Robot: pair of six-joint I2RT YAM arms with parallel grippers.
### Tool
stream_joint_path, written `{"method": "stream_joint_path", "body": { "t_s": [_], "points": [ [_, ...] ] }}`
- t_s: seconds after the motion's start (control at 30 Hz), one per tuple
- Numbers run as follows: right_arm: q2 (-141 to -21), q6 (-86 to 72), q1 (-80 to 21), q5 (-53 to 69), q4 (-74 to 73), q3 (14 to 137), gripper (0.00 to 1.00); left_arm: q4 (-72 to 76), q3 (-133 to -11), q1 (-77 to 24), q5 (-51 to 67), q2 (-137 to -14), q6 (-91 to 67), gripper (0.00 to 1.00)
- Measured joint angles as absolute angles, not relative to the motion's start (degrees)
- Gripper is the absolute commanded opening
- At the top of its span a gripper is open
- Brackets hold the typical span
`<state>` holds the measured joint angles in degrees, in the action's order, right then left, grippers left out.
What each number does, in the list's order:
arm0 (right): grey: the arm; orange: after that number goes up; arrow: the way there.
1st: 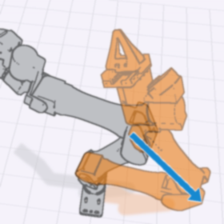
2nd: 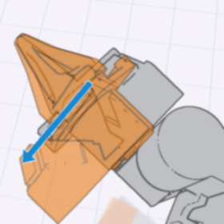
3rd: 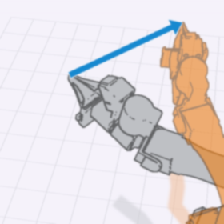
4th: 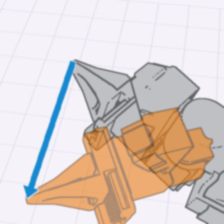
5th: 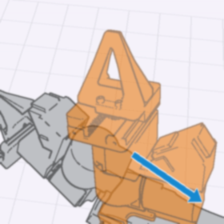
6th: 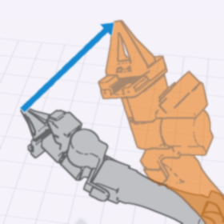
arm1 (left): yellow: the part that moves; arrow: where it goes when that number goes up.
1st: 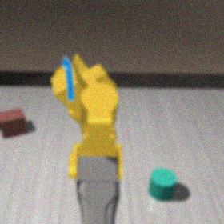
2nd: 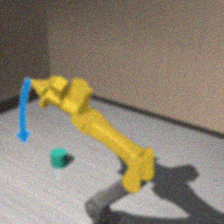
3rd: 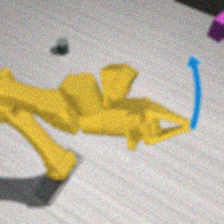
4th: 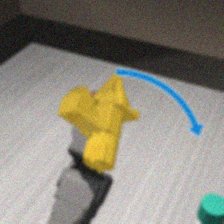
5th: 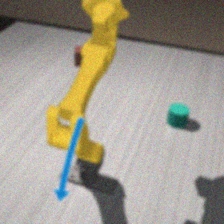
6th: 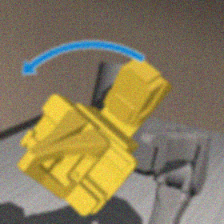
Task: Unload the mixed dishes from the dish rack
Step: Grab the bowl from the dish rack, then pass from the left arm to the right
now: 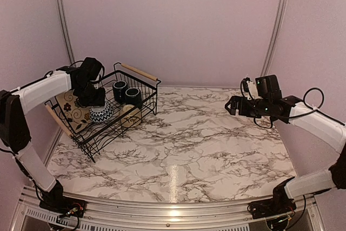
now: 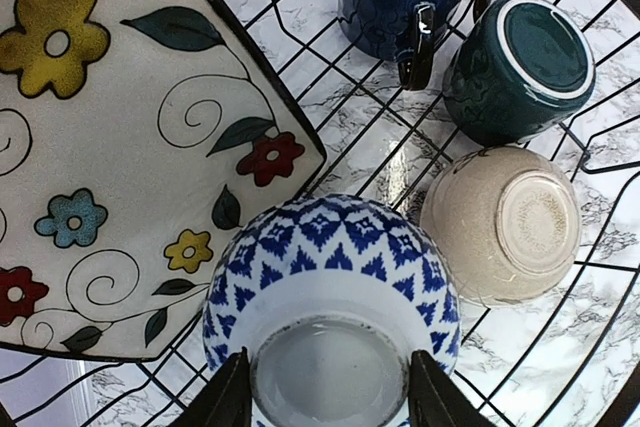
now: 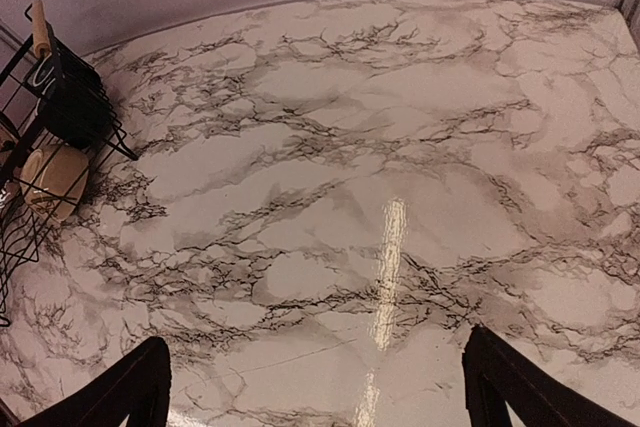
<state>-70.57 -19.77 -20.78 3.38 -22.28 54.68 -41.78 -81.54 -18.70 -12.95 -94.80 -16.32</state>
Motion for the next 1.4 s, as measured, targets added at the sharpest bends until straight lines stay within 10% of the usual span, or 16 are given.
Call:
{"method": "stream_joint_path", "body": {
  "t_s": [0.77, 1.4],
  "points": [
    [-77.49, -27.11, -25.65, 14.52, -11.4, 54.76, 0.98, -37.17, -86.72, -18.7, 2.42, -80.73, -23.73, 0.36],
    [-117.34, -46.81, -46.96, 30.06, 18.5, 97.23, 0.98, -28.95, -81.03, -18.7, 11.53, -78.24, -31.86, 0.36]
  ]
}}
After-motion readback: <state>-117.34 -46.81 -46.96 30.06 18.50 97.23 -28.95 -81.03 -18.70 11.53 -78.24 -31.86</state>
